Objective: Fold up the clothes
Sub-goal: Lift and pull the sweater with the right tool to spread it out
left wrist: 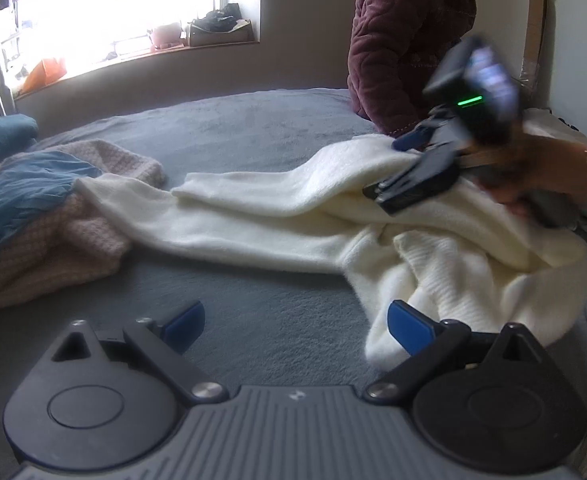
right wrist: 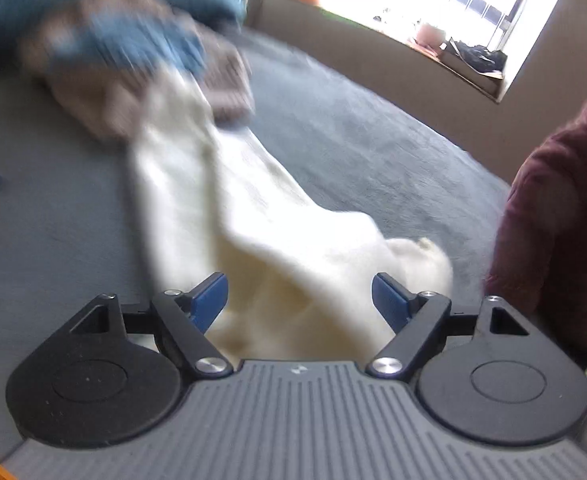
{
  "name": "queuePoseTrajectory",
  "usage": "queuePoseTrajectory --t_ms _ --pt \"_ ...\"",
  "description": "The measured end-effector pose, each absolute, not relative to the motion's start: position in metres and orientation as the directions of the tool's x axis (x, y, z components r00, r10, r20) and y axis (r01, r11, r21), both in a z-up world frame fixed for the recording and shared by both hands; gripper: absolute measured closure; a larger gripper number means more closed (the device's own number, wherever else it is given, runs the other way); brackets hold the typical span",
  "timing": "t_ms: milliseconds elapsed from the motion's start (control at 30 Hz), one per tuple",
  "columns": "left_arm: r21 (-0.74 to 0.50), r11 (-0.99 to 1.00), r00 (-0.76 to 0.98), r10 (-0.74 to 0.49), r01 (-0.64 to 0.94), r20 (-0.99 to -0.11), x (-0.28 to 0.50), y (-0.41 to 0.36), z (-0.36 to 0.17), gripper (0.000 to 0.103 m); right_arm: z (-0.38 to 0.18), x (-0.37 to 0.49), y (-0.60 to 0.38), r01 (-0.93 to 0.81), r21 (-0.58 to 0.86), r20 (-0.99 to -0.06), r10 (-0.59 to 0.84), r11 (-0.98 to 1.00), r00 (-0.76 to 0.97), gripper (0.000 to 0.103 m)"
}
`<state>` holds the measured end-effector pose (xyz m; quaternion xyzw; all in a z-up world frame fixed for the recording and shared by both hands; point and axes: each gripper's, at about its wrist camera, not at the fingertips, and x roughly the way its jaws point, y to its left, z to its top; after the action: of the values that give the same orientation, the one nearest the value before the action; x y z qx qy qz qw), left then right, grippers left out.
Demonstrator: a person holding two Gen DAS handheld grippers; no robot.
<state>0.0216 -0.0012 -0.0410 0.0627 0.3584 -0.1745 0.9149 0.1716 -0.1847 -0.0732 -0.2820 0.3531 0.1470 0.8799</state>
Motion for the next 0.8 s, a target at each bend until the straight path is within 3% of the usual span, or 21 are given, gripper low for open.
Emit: queuePoseTrajectory --t_ms 33,67,100,167,333,500,600,800 --pt "-0.005 0.932 0.685 -0.269 0.362 -0.677 0.020 0.002 -0.041 0.004 -0.085 0.184 -0.184 -0.428 -0.418 -0.710 0.006 0.802 0.705 0.041" --pt "-0.003 0.934 0.686 -0.265 0.358 -0.678 0.019 0.004 -0.042 0.004 -0.088 0.189 -0.192 -0.393 -0.400 -0.713 -0.012 0.828 0.701 0.069" --pt "-0.004 0.935 0.685 -0.262 0.354 -0.679 0.019 0.007 -0.043 0.004 -0.088 0.193 -0.201 -0.357 -0.373 -0.717 -0.022 0.856 0.697 0.083" --pt "-0.014 0.938 0.682 -0.261 0.345 -0.683 0.023 0.013 -0.046 0.004 -0.073 0.184 -0.224 -0.309 -0.242 -0.701 0.055 0.920 0.711 0.090" --pt "-0.094 0.945 0.676 -0.291 0.312 -0.677 0.042 0.023 -0.056 0.004 -0.004 0.107 -0.292 -0.177 0.087 -0.550 0.195 0.980 0.812 0.092" --pt "-0.134 0.924 0.658 -0.352 0.359 -0.665 0.059 0.020 -0.064 0.004 0.037 -0.014 -0.370 0.006 0.300 -0.470 0.143 0.954 0.871 0.093" --pt "-0.138 0.909 0.646 -0.379 0.392 -0.663 0.065 0.014 -0.069 0.004 0.029 -0.083 -0.408 0.196 0.330 -0.507 -0.002 0.923 0.862 0.093" --pt "-0.135 0.891 0.618 -0.403 0.433 -0.675 0.075 -0.005 -0.080 0.004 -0.050 -0.164 -0.456 0.562 0.265 -0.723 -0.224 0.783 0.653 0.093"
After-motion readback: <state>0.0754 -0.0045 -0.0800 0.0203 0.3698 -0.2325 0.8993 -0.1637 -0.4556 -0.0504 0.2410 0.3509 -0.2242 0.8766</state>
